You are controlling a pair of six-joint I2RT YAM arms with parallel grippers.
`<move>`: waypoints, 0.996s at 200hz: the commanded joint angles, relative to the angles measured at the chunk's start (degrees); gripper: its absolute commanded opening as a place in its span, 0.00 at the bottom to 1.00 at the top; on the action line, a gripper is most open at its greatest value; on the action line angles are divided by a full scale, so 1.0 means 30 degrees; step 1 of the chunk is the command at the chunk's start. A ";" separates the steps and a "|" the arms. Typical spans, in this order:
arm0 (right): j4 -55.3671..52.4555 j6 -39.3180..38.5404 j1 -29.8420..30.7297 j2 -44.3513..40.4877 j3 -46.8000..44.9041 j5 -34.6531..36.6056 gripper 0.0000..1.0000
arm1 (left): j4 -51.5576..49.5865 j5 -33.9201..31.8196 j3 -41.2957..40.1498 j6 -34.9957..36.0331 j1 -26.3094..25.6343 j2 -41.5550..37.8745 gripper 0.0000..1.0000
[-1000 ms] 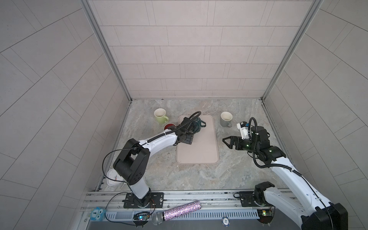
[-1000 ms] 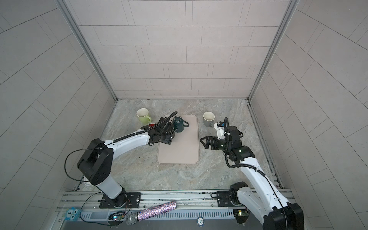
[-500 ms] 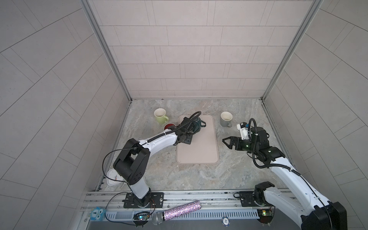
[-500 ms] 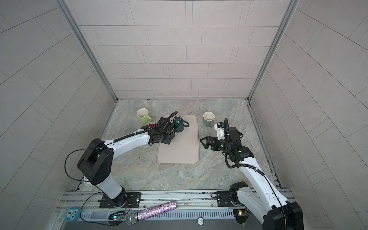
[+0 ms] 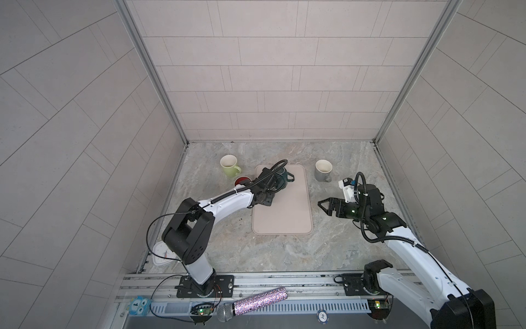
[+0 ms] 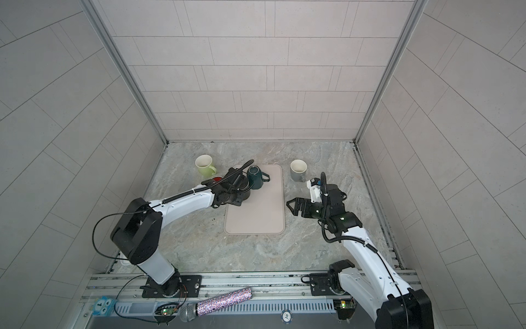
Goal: Turn the mug right side up
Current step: Pick up the mug from the tray.
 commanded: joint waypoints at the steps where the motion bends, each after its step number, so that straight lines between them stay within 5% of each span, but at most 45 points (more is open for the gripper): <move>1: 0.0038 0.0276 -0.0042 -0.0452 -0.0105 -0.0078 0.99 | -0.0605 -0.0663 0.0478 0.0105 0.0071 0.0452 0.39; 155: 0.0628 0.0591 -0.0019 -0.0064 -0.0429 -0.0314 0.99 | -0.0737 -0.0932 0.0761 0.0197 0.0071 0.0851 0.21; 199: 0.1768 0.1283 -0.0021 0.0000 -0.0826 -0.0731 0.99 | -0.0757 -0.0562 0.0492 0.0032 0.0071 0.0680 0.06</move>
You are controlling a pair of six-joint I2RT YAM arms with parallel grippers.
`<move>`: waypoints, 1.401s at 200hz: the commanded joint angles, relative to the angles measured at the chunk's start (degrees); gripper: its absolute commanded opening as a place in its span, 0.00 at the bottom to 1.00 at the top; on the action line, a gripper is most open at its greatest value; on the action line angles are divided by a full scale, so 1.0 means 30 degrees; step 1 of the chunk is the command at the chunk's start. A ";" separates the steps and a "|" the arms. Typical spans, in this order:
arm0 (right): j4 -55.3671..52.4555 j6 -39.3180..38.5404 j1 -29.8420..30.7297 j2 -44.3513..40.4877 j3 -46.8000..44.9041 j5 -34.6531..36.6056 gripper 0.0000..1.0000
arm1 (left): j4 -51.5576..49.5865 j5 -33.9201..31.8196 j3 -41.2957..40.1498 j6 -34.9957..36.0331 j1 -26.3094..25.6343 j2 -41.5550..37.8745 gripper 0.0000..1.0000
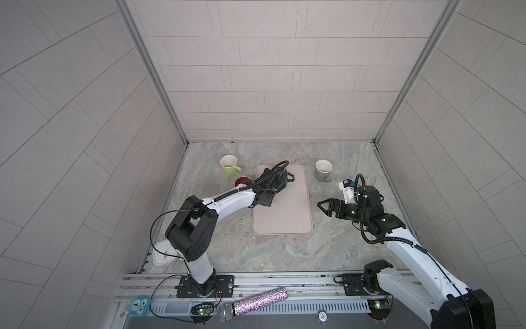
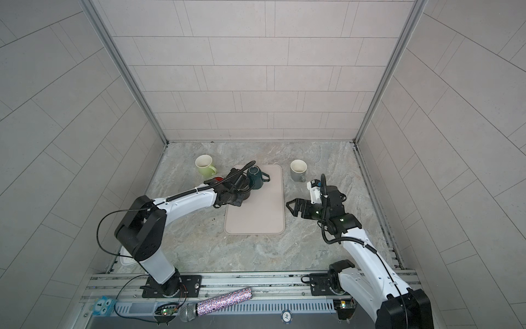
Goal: Turn the mug right side up
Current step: Pick up the mug from the tray.
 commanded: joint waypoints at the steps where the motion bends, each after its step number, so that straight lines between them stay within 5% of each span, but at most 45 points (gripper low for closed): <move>1: 0.1021 0.0560 -0.0031 0.0083 -0.0264 -0.0444 0.99 | -0.0434 -0.0018 0.0185 -0.0074 0.0071 0.0079 0.06; 167: 0.5065 0.2938 0.0276 0.0607 -0.1704 -0.2547 0.98 | 0.1152 0.4616 -0.0250 -0.0967 0.0019 -0.2650 0.00; 280: 1.0878 0.5814 0.3170 0.1367 -0.2401 -0.0415 0.88 | 0.6251 0.7569 -0.0443 -0.4297 -0.0540 -0.6155 0.00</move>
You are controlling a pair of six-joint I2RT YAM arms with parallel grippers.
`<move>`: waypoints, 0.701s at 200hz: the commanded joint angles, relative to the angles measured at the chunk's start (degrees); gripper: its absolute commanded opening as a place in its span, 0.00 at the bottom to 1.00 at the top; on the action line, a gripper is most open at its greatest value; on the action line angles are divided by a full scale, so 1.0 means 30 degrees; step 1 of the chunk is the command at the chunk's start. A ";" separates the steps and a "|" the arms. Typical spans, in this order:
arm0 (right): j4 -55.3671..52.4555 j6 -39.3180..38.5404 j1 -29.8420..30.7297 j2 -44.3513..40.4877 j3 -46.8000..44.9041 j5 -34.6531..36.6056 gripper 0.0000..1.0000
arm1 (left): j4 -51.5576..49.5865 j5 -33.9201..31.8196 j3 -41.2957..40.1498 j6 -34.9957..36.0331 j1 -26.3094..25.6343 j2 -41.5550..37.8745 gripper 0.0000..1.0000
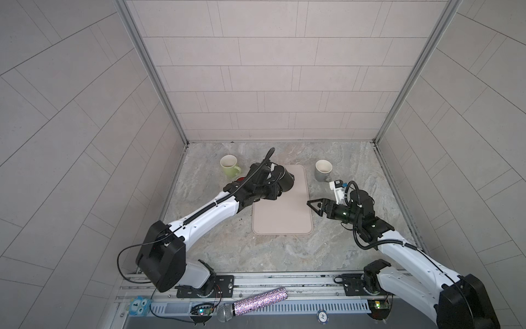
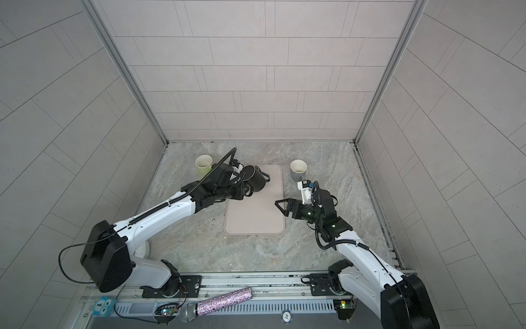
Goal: Turn the mug right side up
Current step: Pick up the mug from the tray, then place the mug at the middle-right of the table.
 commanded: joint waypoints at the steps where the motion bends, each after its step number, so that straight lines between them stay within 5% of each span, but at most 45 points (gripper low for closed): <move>1: 0.2385 0.1325 0.0399 0.0388 0.0014 0.0748 0.87 | 0.2687 0.0840 0.0706 -0.0989 -0.0302 -0.0656 0.00; 64: 0.5999 0.2566 0.1999 0.1028 -0.0065 0.2059 0.70 | 0.4628 0.2104 0.0533 -0.2596 -0.1227 -0.1263 0.00; 140: 0.8249 0.3008 0.2418 0.2240 0.0170 0.2277 0.65 | 0.7235 0.2994 0.0227 -0.4275 -0.1562 -0.1692 0.00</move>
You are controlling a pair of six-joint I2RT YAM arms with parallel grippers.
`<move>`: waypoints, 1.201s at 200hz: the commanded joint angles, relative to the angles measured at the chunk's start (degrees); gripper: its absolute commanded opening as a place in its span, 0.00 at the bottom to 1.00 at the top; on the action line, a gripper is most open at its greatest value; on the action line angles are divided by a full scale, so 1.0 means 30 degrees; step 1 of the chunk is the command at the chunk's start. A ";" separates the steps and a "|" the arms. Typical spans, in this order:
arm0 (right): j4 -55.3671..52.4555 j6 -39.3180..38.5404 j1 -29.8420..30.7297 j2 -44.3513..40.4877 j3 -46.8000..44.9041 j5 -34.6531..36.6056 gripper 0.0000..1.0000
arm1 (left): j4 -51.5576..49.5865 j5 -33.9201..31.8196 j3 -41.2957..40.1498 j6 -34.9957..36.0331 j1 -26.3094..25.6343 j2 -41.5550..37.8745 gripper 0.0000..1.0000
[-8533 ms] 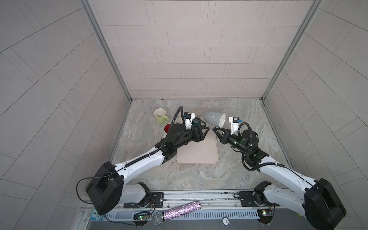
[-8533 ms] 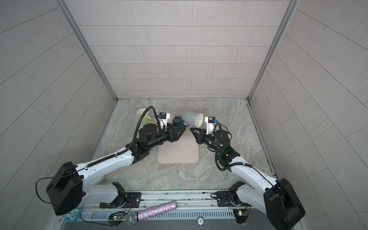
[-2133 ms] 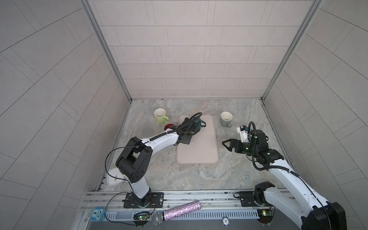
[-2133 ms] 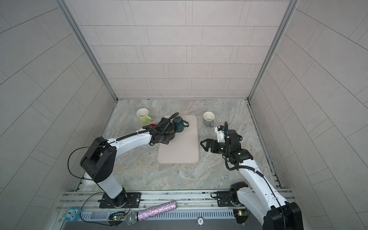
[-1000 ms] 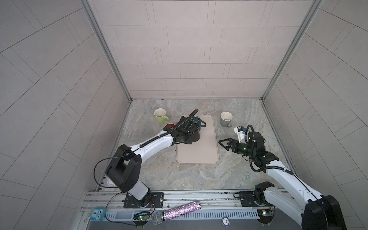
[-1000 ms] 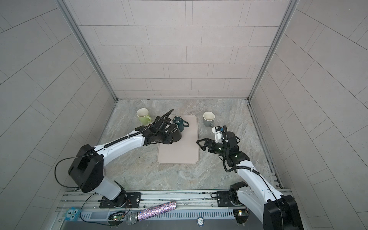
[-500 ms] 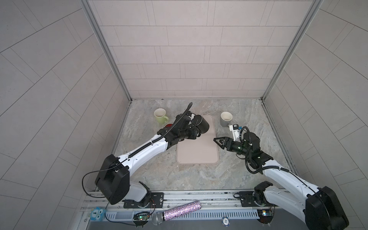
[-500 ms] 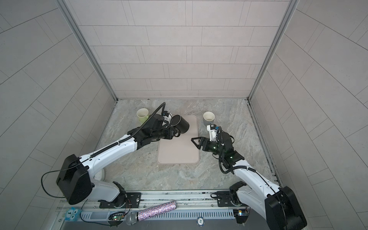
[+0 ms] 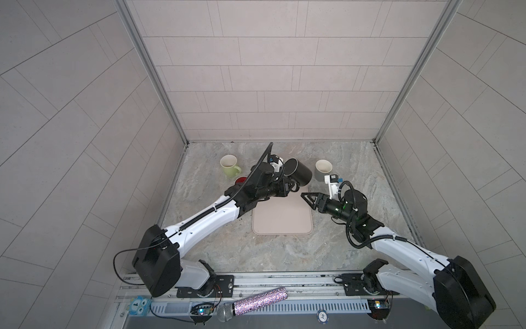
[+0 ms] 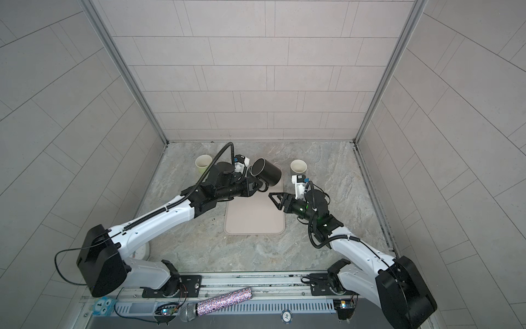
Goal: Turn the mug right side up
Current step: Place the mug at the middle-right of the table.
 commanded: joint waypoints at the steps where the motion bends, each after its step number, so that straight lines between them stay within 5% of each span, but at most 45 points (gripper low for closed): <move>1: 0.1939 0.0625 0.0222 0.0166 0.0237 0.0160 0.65 | 0.3184 0.0715 0.0224 -0.0674 -0.0200 -0.0853 0.00; 240: 0.3240 0.0036 0.0458 -0.0990 0.0460 0.0849 0.60 | 0.8105 0.3145 -0.1710 -0.4310 -0.1307 -0.0024 0.00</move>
